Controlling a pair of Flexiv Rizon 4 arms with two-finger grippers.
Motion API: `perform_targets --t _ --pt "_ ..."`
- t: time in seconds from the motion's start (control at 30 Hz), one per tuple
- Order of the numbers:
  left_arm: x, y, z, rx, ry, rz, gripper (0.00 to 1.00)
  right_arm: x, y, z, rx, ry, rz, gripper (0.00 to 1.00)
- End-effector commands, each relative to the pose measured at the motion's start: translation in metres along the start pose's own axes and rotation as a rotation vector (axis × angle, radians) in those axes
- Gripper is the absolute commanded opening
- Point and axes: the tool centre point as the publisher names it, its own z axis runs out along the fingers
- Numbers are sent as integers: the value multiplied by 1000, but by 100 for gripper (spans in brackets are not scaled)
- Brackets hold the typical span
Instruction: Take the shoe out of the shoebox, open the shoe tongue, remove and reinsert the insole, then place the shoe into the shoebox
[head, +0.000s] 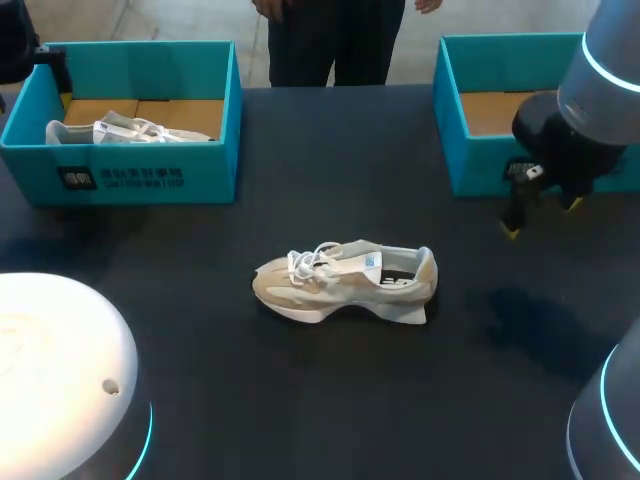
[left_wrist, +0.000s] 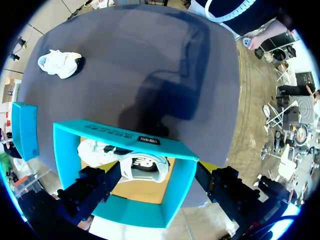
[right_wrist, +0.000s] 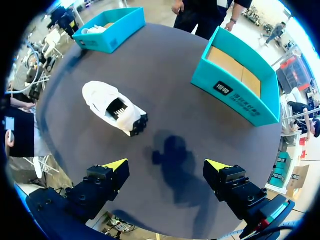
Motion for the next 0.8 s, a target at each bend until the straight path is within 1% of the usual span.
perform_targets --t 0.03,0.33,0.37,0.53,0.67,0.73,0.8 --pt "1 -1 0 -2 2 1 100 0 0 2 -1 0 0 100" --pt "1 -1 0 -2 2 1 100 0 0 2 -1 0 0 100" --pt "1 -1 0 -2 2 1 100 -2 -3 3 9 0 -13 100" --pt "1 -1 0 -2 2 1 100 -9 -11 6 11 46 -98 100" --pt "1 -1 0 -2 2 1 100 -15 -15 6 18 53 -110 100" --pt "1 -1 0 -2 2 1 100 -21 -16 5 28 40 -122 100" --pt "1 -1 0 -2 2 1 100 -25 -17 3 22 39 -142 100"
